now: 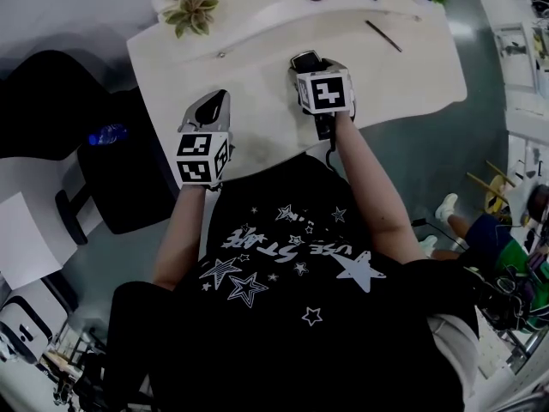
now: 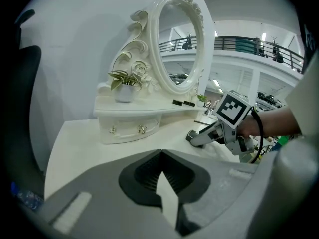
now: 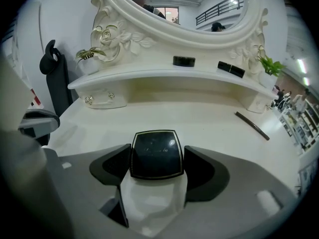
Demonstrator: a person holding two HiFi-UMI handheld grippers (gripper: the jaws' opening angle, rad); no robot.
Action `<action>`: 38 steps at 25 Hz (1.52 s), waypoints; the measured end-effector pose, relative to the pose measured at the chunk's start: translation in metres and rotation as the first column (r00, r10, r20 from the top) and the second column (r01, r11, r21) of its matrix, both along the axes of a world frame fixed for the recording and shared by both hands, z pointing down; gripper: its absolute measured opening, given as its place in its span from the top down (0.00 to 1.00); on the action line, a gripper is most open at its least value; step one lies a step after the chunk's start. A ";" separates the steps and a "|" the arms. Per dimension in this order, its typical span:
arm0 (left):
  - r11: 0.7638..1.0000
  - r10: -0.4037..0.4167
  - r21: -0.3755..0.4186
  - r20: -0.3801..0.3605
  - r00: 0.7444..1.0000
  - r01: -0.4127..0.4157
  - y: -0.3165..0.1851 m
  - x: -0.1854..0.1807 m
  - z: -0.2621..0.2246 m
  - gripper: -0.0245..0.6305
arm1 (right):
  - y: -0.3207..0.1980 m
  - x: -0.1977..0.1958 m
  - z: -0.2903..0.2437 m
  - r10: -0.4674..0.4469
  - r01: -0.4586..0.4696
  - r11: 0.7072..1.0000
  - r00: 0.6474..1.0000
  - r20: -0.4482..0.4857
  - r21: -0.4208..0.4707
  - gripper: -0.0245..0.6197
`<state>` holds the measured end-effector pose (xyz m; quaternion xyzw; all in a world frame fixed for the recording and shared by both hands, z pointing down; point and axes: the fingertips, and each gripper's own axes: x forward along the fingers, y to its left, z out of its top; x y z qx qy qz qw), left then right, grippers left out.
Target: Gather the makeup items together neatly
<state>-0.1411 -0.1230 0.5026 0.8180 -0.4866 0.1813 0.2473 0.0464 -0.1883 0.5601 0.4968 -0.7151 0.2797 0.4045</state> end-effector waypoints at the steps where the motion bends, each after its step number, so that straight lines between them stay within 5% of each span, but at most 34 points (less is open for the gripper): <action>1: 1.000 0.000 -0.001 -0.003 1.000 0.000 -0.001 0.000 0.001 0.96 | 0.000 0.000 0.000 -0.003 0.003 1.000 1.000 -0.003 0.003 0.40; 10: 1.000 -0.005 0.023 0.013 1.000 0.005 -0.005 0.009 -0.009 0.96 | 0.000 0.011 -0.025 -0.039 0.035 0.997 0.997 0.063 0.063 0.20; 25: 0.984 -0.162 0.082 0.058 0.985 0.157 -0.023 0.072 -0.043 0.96 | -0.034 0.120 -0.031 -0.126 0.119 0.990 0.988 0.091 0.075 0.23; 38: 0.952 -0.302 0.087 0.082 0.950 0.295 -0.041 0.127 -0.042 0.96 | -0.082 0.190 -0.021 -0.252 0.251 0.966 0.968 0.008 0.056 0.29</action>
